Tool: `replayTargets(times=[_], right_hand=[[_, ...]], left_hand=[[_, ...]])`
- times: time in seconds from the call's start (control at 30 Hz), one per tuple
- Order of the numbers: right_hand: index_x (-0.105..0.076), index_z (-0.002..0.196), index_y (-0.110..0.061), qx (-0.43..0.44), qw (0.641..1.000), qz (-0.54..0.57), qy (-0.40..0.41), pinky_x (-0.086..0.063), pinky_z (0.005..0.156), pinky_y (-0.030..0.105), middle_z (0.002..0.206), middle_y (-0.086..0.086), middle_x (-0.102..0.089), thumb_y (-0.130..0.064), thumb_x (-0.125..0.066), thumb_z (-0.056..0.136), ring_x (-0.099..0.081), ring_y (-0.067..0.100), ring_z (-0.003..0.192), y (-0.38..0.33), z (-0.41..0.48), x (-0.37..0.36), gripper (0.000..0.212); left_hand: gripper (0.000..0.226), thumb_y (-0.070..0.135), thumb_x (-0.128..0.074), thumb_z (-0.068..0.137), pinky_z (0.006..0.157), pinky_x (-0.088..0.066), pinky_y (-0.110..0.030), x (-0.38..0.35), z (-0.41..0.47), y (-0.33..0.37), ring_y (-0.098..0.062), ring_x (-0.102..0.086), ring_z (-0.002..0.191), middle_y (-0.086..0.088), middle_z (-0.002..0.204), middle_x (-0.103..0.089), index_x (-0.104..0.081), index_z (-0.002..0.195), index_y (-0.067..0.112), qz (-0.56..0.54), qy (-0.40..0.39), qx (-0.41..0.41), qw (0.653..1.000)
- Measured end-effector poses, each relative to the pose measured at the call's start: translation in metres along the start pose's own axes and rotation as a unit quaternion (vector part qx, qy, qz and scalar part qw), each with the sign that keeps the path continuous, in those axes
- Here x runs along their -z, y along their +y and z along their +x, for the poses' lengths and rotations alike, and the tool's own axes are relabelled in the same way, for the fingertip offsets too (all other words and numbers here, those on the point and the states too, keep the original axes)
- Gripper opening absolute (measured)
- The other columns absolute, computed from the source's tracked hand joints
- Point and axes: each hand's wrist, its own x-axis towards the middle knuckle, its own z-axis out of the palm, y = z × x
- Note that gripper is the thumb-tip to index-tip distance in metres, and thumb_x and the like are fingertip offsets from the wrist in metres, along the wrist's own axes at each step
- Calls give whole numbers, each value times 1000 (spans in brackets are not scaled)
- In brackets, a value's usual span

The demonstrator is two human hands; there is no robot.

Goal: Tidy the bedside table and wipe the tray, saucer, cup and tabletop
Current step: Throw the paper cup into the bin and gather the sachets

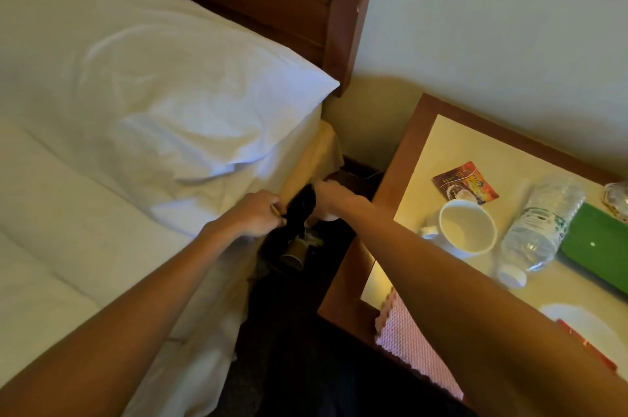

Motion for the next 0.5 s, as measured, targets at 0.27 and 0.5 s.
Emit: replayTargets(times=[0.27, 0.5], right_hand=[[-54, 131, -9, 93, 994, 4, 60, -52, 93, 41, 128, 10, -59, -34, -65, 95, -59, 30, 111, 5, -48, 15, 45], [-69, 104, -13, 166, 965, 112, 172, -50, 72, 19, 104, 3, -72, -20, -66, 93, -66, 15, 91, 30, -157, 53, 14]], left_hand=[[13, 15, -64, 87, 69, -52, -24, 23, -35, 24, -14, -68, 82, 0, 94, -73, -73, 87, 25, -7, 57, -18, 998], [18, 9, -59, 92, 64, -46, -17, 27, -91, 100, -12, -69, 80, 2, 86, -72, -74, 89, 21, -52, 141, -101, 984]])
